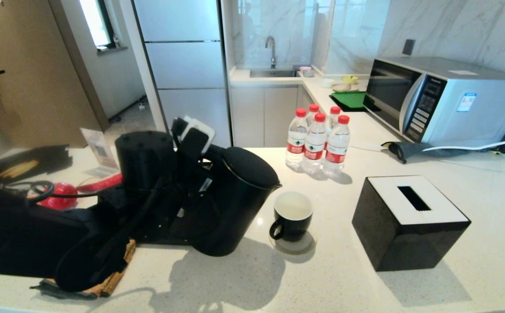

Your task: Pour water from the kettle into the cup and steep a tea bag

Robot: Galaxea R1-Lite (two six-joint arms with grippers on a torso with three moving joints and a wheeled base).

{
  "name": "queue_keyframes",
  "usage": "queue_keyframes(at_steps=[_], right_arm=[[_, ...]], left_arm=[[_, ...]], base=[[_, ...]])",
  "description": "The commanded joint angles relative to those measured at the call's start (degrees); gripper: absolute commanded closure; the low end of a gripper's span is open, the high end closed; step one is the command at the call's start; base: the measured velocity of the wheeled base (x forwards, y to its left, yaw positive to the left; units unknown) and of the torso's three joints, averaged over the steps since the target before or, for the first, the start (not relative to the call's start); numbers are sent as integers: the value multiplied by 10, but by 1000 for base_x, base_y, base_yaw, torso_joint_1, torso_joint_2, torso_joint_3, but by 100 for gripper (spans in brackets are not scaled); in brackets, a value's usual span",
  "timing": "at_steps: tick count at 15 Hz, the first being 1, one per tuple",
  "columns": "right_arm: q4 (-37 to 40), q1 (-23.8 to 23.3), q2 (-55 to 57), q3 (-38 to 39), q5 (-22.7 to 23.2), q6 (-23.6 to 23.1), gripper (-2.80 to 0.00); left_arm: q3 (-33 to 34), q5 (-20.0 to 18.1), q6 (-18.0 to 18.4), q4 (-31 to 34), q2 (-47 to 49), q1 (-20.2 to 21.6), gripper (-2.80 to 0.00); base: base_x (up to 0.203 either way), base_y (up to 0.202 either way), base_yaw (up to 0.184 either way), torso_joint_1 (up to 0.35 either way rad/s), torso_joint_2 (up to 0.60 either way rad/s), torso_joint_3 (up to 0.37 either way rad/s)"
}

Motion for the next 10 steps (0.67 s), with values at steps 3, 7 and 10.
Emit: queue_keyframes(at_steps=[3,7,10], right_arm=[[1,0,1,0,0,0,0],[1,0,1,0,0,0,0],[1,0,1,0,0,0,0]], left_arm=[[-17,3,26,-3,12,-3,0],[-18,11,43,-3,13,-9,0],[-25,12,52,-3,16,-10,0]], base=[[0,0,0,0,0,0],[0,0,0,0,0,0],[0,0,0,0,0,0]])
